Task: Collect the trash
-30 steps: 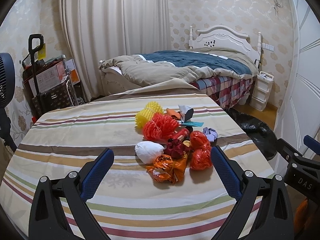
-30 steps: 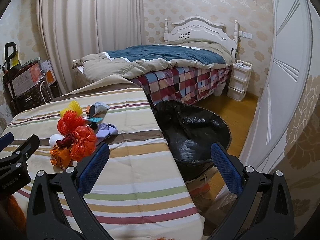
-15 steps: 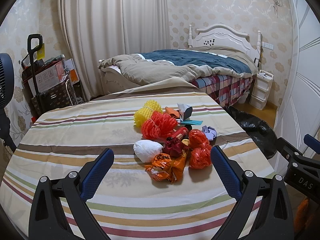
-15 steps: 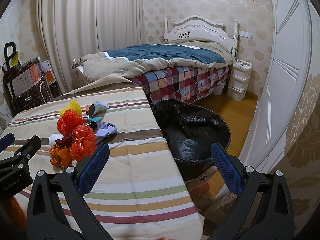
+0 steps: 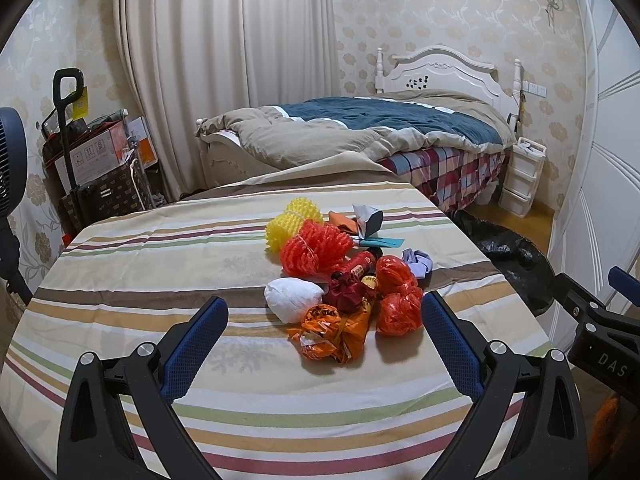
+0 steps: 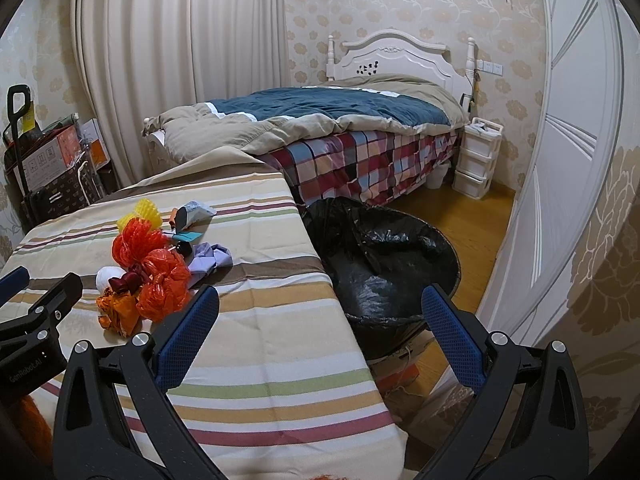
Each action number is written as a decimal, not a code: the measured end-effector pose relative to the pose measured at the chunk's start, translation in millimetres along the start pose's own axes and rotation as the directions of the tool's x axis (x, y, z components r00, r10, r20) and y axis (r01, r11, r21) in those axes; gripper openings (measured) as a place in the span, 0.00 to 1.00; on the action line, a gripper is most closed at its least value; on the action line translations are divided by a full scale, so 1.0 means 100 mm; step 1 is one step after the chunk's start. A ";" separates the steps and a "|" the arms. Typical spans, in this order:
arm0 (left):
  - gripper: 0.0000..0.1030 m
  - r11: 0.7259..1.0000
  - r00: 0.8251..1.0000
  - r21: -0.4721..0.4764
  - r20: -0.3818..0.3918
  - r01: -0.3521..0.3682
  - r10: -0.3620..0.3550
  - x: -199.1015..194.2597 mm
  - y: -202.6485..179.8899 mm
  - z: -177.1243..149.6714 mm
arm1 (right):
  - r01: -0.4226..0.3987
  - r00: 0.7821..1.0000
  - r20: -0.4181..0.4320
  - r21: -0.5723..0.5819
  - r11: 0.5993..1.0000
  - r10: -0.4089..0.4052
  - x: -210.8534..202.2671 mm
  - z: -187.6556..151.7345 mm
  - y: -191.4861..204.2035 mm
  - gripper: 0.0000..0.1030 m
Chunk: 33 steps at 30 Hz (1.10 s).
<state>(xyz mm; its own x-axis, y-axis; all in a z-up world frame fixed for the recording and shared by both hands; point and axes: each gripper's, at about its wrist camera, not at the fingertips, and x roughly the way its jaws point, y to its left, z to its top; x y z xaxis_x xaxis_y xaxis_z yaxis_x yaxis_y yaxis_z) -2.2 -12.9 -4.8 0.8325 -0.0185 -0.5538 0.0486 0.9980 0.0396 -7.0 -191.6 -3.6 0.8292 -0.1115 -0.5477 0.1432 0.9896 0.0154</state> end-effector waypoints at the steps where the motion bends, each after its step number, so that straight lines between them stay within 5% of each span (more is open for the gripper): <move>1: 0.94 1.000 1.000 0.001 0.000 0.000 0.000 0.01 -0.01 -0.02 | 0.000 1.000 0.000 0.000 1.000 0.000 0.00 0.00 0.00 0.96; 33: 0.94 1.000 1.000 0.012 -0.015 0.004 -0.004 0.10 -0.09 -0.14 | -0.003 1.000 -0.014 0.001 1.000 0.003 0.01 -0.04 -0.03 0.96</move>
<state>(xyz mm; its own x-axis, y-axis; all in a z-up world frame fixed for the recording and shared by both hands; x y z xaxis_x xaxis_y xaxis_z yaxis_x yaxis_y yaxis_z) -2.0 -21.4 -22.3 0.8241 -0.0215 -0.5660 0.0582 0.9972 0.0470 -8.6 -193.9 -7.6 0.8221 -0.1069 -0.5593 0.1411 0.9898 0.0183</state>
